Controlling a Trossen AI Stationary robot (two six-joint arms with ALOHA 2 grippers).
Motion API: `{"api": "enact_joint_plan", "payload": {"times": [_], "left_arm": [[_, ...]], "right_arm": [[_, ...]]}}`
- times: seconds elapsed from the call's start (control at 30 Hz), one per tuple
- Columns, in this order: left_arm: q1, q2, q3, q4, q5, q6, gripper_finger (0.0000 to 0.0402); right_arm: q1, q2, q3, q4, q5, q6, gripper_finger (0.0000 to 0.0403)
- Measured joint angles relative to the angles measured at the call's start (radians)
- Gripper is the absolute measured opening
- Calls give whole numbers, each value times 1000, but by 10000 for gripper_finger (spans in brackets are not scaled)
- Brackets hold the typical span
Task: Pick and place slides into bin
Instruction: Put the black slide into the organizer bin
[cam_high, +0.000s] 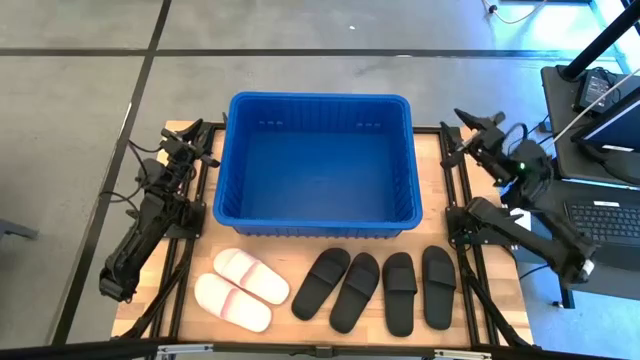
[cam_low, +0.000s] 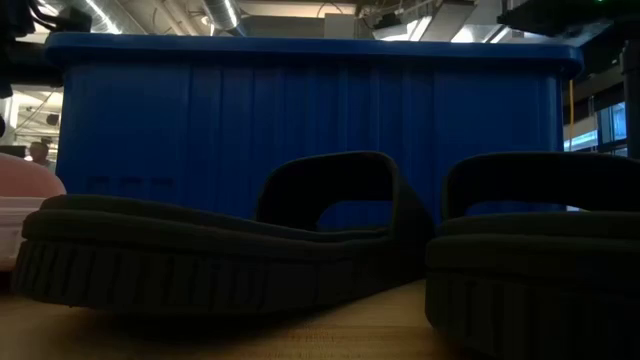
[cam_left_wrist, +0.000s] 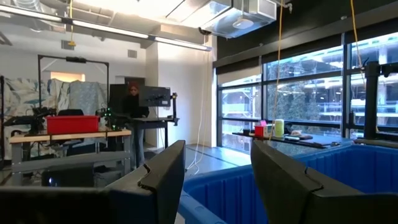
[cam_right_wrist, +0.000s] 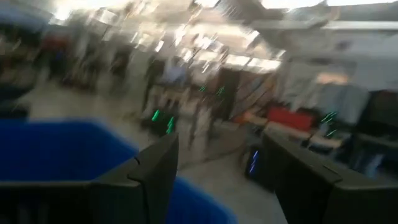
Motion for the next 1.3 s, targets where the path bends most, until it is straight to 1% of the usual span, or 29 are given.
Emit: {"api": "enact_joint_plan", "payload": {"times": [0.13,0.2,0.33,0.47,0.57,0.63,0.8,0.9,1.03,1.07,1.2,1.3], "left_arm": [[0,0,0,-4,-1,0,178],[0,0,0,-4,-1,0,178],[0,0,0,-4,-2,0,178],[0,0,0,-17,-2,0,178],[0,0,0,-45,-2,0,178],[0,0,0,-68,-3,0,178],[0,0,0,-82,-28,0,178],[0,0,0,-82,-29,0,178],[0,2,0,-86,-28,0,178],[0,2,0,-91,-29,0,178],[0,2,0,-129,-29,0,178],[0,2,0,-159,-29,-5,178]], "right_arm": [[46,152,180,-189,-58,-48,232],[77,216,281,-286,-70,-63,232],[160,324,496,-542,-70,-89,232],[244,416,680,-782,-58,-43,232],[304,473,760,-932,-48,30,232],[344,503,782,-1015,-36,83,232],[463,576,779,-1216,-34,239,232],[553,628,779,-1342,-37,367,232],[675,684,779,-1486,-96,562,232],[708,697,778,-1500,-117,618,232],[852,741,778,-1468,-188,795,230],[967,792,778,-1493,-200,878,219]]}}
